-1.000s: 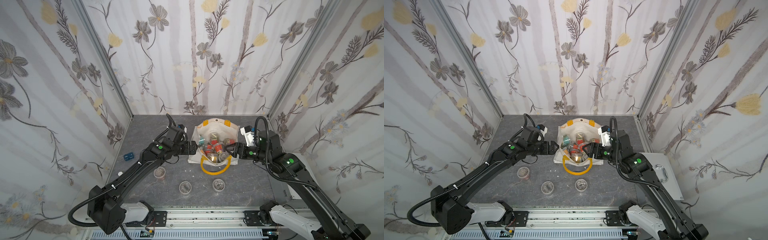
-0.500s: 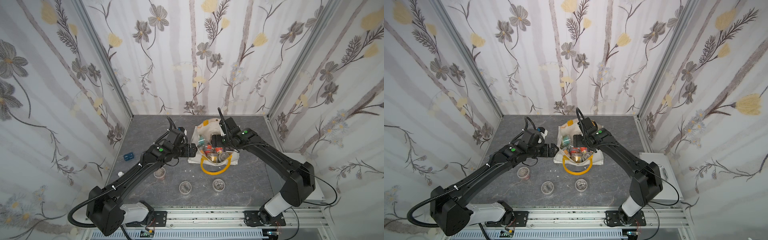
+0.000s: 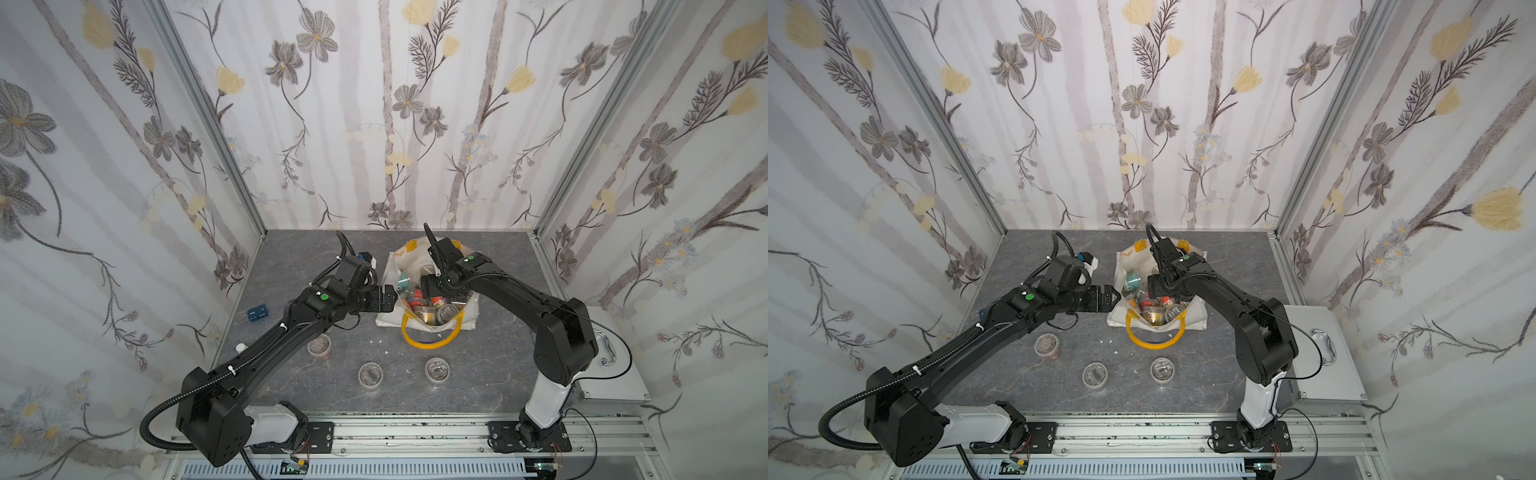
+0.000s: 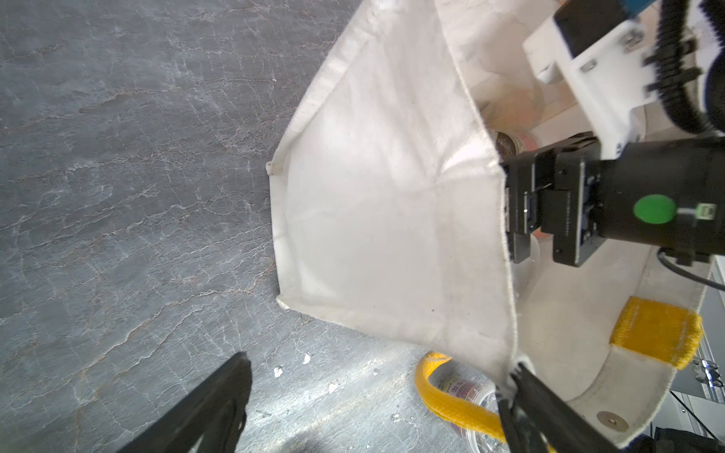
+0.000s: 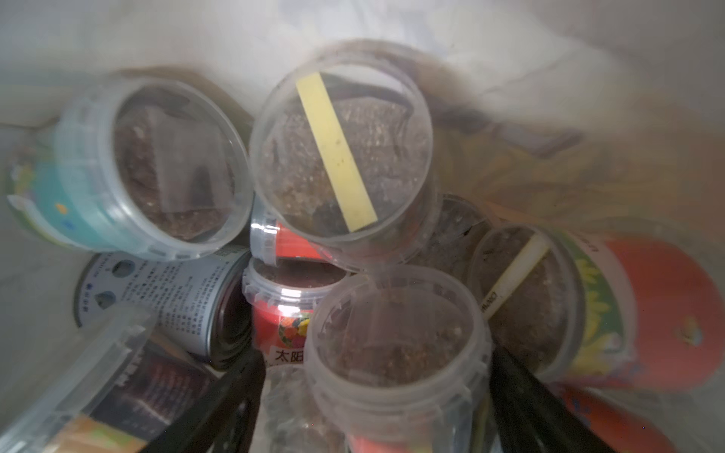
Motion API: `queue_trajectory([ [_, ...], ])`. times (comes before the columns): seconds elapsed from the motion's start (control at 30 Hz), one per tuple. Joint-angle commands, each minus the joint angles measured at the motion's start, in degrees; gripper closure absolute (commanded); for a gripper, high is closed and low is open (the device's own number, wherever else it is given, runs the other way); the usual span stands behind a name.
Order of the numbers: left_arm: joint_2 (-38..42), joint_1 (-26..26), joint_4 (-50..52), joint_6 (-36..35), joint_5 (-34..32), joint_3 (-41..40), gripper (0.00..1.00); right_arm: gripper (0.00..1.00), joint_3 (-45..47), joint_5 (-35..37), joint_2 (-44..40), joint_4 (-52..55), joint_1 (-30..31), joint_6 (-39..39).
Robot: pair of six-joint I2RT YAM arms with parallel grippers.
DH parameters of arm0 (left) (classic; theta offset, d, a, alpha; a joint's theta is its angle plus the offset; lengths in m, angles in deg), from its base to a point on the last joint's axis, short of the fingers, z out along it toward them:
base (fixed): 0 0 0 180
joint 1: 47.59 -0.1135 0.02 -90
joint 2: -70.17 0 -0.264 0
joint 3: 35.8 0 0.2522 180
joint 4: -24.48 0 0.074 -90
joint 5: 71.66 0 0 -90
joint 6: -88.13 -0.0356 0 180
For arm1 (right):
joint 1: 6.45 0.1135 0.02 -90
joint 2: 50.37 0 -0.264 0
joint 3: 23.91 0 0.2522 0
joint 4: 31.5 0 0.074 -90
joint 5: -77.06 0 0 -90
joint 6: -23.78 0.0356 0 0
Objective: Take out the seed jars from the canvas bag
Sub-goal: Pick up the seed jar from the canvas bag.
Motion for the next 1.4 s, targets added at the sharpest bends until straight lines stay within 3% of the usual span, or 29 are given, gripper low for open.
queue_trajectory([
  [0.0,0.27,-0.07,-1.34,-0.78,-0.05,0.83,0.01,0.18,-0.45,-1.44,1.60,-0.62,-0.05,-1.75],
  [0.3,2.75,-0.60,-0.69,-0.49,-0.09,0.55,0.00,0.33,0.10,3.60,1.87,-5.21,-0.53,-4.42],
  [0.43,3.81,-1.50,1.48,0.59,-0.08,1.15,0.00,0.37,0.98,2.09,-0.22,-7.38,-0.61,-4.78],
  [0.83,7.74,-6.94,7.11,7.61,4.21,3.58,0.00,0.38,10.17,-2.21,-19.52,-23.16,2.36,-7.92],
  [1.0,7.71,-12.99,11.53,12.82,11.37,6.10,0.00,0.37,11.78,-3.76,-27.07,-31.14,8.31,-12.85],
  [1.2,10.01,-22.64,14.90,14.52,17.81,5.32,0.00,0.36,16.23,-4.12,-30.10,-47.31,20.35,-18.23],
  [1.37,13.52,-29.70,16.53,12.98,16.68,2.71,0.00,0.37,23.52,-8.47,-26.52,-65.71,26.83,-19.24],
])
